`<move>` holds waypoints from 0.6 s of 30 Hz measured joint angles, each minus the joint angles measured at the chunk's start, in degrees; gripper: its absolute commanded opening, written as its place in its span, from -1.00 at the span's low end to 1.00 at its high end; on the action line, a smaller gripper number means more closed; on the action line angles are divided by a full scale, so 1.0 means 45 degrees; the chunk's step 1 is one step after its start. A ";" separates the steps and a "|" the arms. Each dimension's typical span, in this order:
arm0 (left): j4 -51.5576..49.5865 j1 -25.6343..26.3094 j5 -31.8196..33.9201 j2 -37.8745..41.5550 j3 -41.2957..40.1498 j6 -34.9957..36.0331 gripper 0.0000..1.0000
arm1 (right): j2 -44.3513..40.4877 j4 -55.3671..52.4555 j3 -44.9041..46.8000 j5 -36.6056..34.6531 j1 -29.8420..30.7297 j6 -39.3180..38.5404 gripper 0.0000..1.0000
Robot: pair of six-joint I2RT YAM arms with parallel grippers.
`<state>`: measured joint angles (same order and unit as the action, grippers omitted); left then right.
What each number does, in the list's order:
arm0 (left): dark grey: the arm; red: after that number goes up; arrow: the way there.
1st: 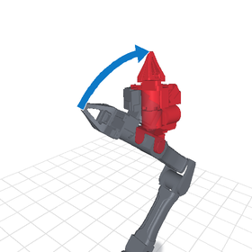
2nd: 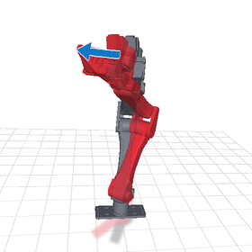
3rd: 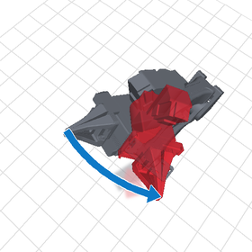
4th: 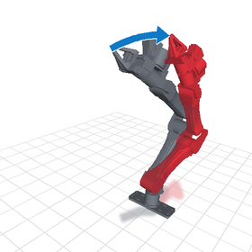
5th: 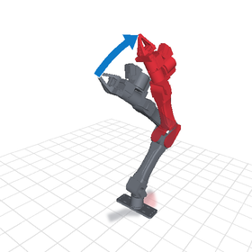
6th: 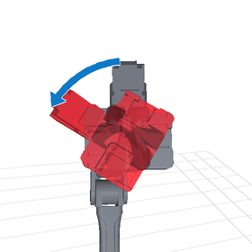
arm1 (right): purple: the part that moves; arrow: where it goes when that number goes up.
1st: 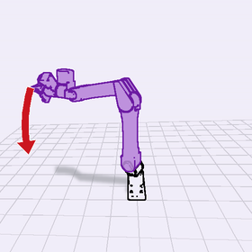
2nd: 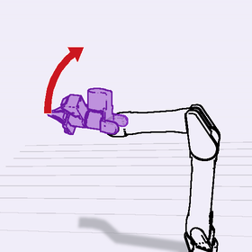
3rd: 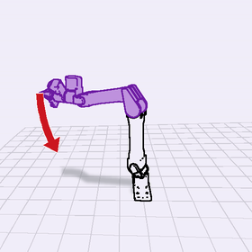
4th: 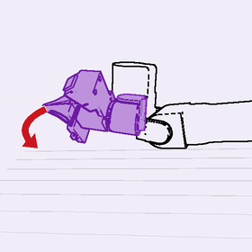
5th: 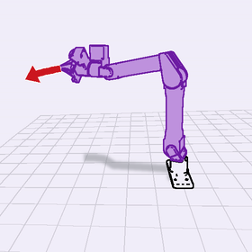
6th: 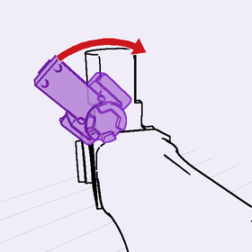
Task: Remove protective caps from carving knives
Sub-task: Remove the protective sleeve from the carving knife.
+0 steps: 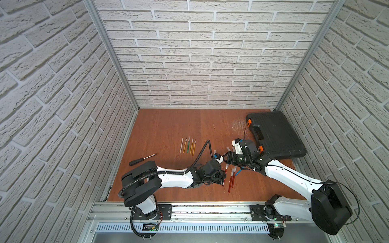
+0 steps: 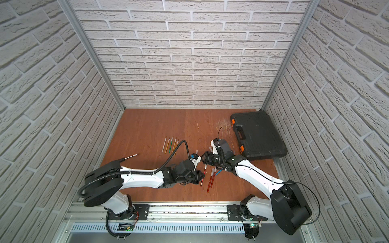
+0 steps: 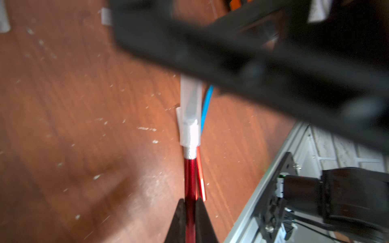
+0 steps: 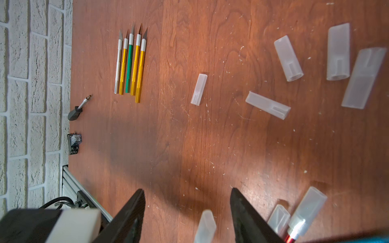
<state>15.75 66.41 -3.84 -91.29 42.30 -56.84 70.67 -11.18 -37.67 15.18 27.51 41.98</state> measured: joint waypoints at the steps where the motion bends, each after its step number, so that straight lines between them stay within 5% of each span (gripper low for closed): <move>1: 0.0112 0.0000 -0.0029 0.0000 0.0000 -0.0005 -0.89 | 0.0083 0.0068 0.0005 0.0029 0.0005 0.0024 0.16; 9: 0.0690 -0.0010 -0.0228 0.0000 0.0000 -0.0146 -0.89 | 0.0374 0.0471 0.0005 0.0083 0.0083 0.0248 -0.19; 18: 0.0801 -0.0141 -0.0272 0.0000 -0.0019 -0.0311 -0.89 | 0.0442 0.0525 0.0005 -0.0015 0.0185 0.0248 -0.31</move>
<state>19.35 65.78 -5.06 -91.29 42.22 -58.24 72.66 -8.82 -37.65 15.11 28.34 43.09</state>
